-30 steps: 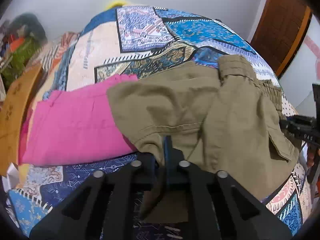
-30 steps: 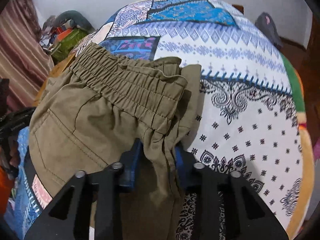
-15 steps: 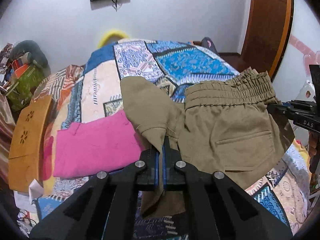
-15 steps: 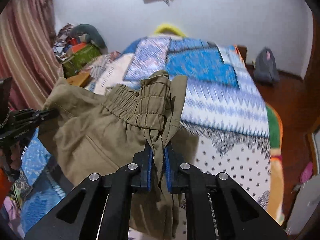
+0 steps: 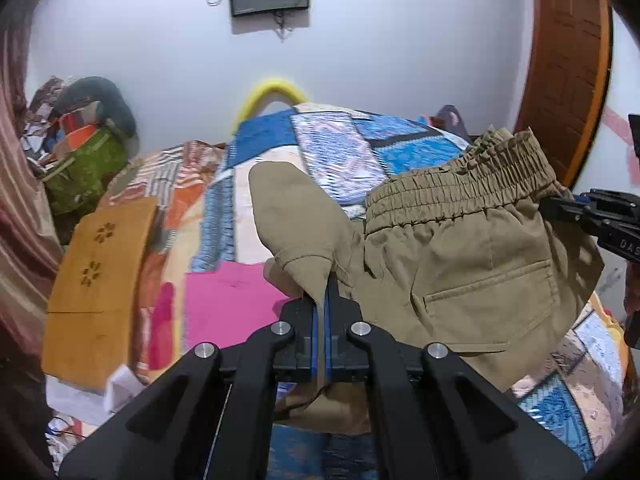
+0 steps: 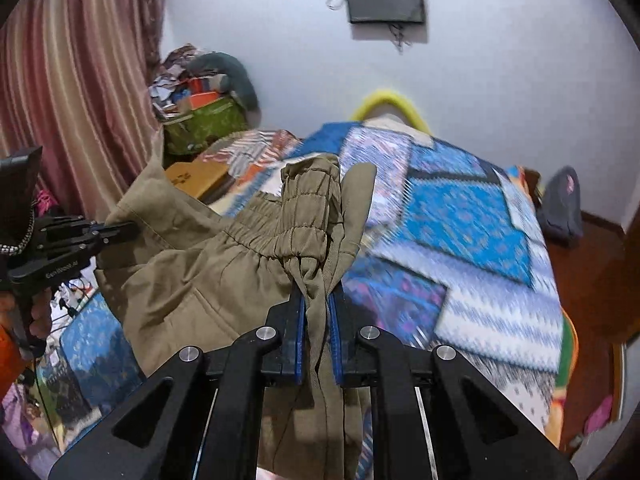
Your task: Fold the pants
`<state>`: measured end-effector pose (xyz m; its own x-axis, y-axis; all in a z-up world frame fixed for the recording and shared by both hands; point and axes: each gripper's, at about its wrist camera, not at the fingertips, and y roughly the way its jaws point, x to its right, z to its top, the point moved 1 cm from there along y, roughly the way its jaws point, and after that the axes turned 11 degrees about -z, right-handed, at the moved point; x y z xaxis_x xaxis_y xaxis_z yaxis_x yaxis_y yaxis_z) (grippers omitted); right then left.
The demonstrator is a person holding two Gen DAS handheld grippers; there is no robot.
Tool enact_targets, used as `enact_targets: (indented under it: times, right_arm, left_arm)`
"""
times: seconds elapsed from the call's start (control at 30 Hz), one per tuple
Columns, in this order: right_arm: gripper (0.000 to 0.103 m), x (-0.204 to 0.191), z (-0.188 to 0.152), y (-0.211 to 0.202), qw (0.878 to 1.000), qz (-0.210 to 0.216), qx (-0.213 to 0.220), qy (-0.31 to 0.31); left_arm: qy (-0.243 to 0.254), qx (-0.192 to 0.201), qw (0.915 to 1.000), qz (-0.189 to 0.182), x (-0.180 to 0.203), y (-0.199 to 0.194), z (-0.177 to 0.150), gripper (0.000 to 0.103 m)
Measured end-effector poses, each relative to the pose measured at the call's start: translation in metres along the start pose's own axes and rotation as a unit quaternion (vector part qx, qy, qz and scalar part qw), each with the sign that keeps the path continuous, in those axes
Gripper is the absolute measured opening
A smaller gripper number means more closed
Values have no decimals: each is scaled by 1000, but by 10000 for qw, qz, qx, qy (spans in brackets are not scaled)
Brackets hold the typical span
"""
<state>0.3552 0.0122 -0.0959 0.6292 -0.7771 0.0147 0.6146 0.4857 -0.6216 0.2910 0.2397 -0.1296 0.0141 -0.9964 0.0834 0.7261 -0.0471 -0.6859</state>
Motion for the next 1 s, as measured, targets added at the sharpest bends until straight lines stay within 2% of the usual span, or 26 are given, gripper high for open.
enact_targets:
  times: [0.3, 0.5, 0.67, 0.83, 1.0]
  right_arm:
    - [9, -51, 47, 52, 9985, 354, 337, -262]
    - [9, -74, 53, 88, 9979, 435, 357, -317]
    - [9, -86, 35, 116, 9970, 727, -128, -217]
    - [9, -88, -4, 140, 9935, 752, -808, -282]
    - [15, -75, -31, 151, 9865, 667, -1484, -183]
  left_arm:
    - [-220, 275, 9978, 556, -74, -5, 24, 1]
    - [-395, 274, 9955, 811, -117, 7, 22, 1]
    - [-671, -51, 9957, 632, -140, 32, -2, 1]
    - [-529, -436, 9948, 753, -138, 58, -34, 1]
    - [-554, -503, 9944, 741, -138, 65, -49, 1]
